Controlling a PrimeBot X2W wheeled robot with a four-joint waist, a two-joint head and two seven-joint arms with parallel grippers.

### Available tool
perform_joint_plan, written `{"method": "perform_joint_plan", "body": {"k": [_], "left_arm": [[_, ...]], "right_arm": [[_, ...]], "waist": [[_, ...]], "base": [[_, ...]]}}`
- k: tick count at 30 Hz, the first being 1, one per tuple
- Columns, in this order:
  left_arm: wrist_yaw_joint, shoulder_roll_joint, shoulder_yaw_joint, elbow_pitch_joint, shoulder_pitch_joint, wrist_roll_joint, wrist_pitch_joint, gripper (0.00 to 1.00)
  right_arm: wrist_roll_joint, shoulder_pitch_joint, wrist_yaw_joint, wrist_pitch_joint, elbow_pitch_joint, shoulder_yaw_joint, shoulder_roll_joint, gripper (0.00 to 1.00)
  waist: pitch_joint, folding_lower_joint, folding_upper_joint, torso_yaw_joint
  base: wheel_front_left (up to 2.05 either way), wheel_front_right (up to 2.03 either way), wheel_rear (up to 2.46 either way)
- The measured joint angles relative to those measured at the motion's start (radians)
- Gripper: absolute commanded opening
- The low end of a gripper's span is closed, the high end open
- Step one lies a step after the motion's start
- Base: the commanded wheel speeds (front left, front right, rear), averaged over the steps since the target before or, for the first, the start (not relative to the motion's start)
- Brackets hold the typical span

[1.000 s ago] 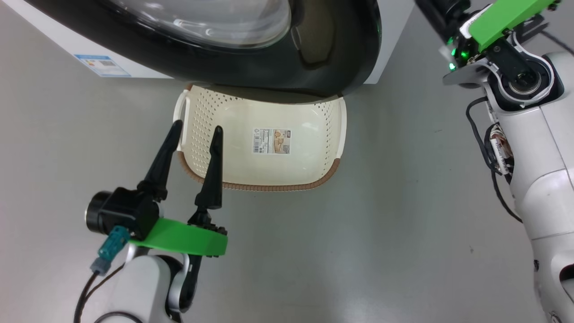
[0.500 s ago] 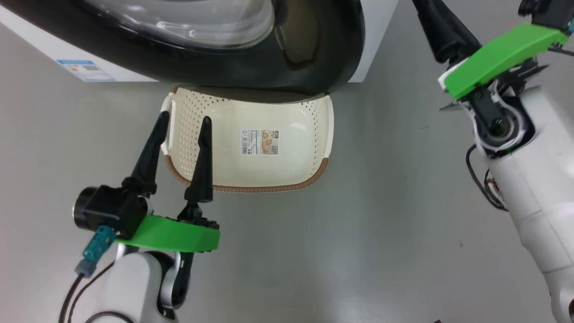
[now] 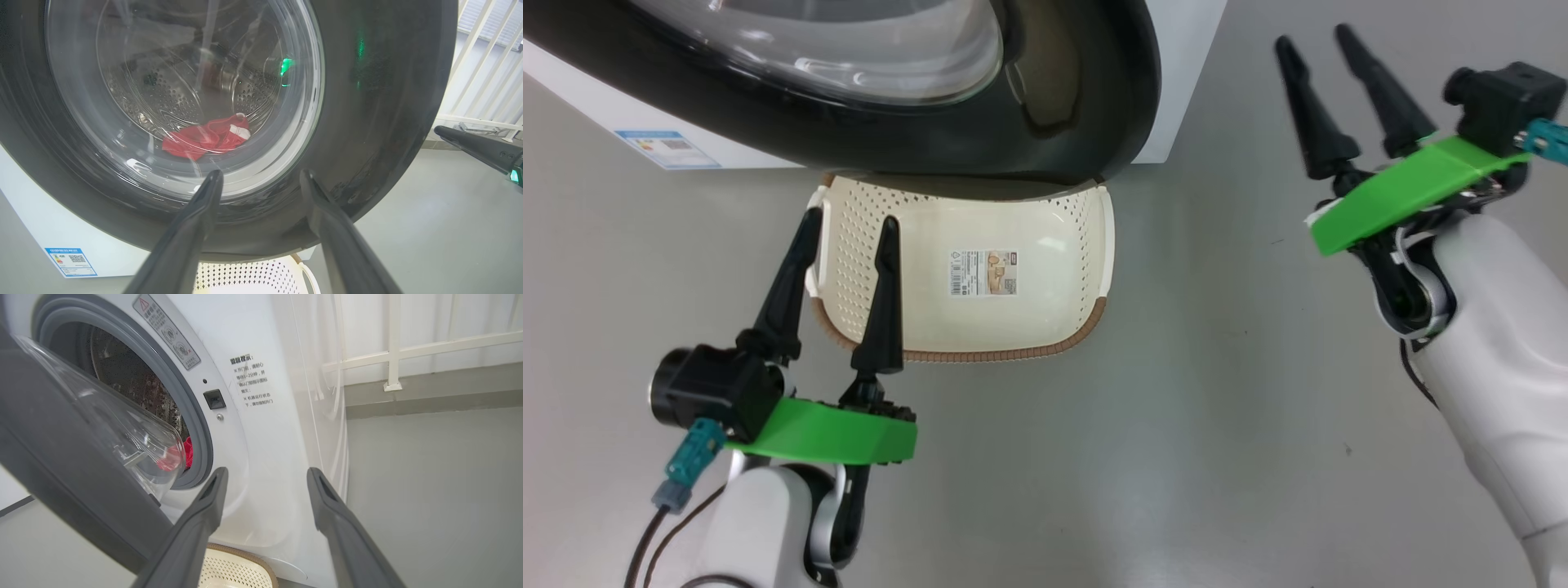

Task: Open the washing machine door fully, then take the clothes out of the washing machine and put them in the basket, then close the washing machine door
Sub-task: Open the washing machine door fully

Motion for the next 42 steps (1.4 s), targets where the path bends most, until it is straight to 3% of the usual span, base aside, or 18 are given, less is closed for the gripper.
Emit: {"method": "perform_joint_plan", "body": {"k": [1,3,7,17,26,42], "left_arm": [[0.0,0.0,0.0,0.0,0.0,0.0,0.0,1.0],[0.0,0.0,0.003,0.0,0.004,0.001,0.0,1.0],[0.001,0.0,0.005,-0.001,0.006,0.002,0.0,1.0],[0.001,0.001,0.007,-0.007,0.023,0.002,0.0,1.0],[0.002,0.001,0.007,-0.011,0.023,0.002,0.0,1.0],[0.002,0.001,0.012,-0.01,0.025,0.012,0.0,1.0]], "right_arm": [[0.0,0.0,0.0,0.0,0.0,0.0,0.0,1.0],[-0.138,0.069,0.0,-0.002,-0.081,-0.113,0.031,1.0],[-0.251,0.154,0.0,-0.002,-0.156,-0.179,0.078,1.0],[-0.449,0.316,0.0,-0.002,-0.335,-0.267,0.152,1.0],[-0.477,0.393,0.0,-0.002,-0.415,-0.276,0.175,1.0],[-0.505,0.413,0.0,-0.002,-0.423,-0.274,0.184,1.0]], "waist": [[0.0,0.0,0.0,0.0],[-0.005,0.0,0.0,-0.001],[-0.009,0.0,0.0,-0.003],[-0.018,0.0,0.0,-0.013],[-0.017,0.0,0.0,-0.015],[-0.019,0.0,0.0,-0.02]], "base": [[0.0,0.0,0.0],[0.0,0.0,0.0],[0.0,0.0,0.0],[0.0,0.0,0.0],[0.0,0.0,0.0],[0.0,0.0,0.0]]}}
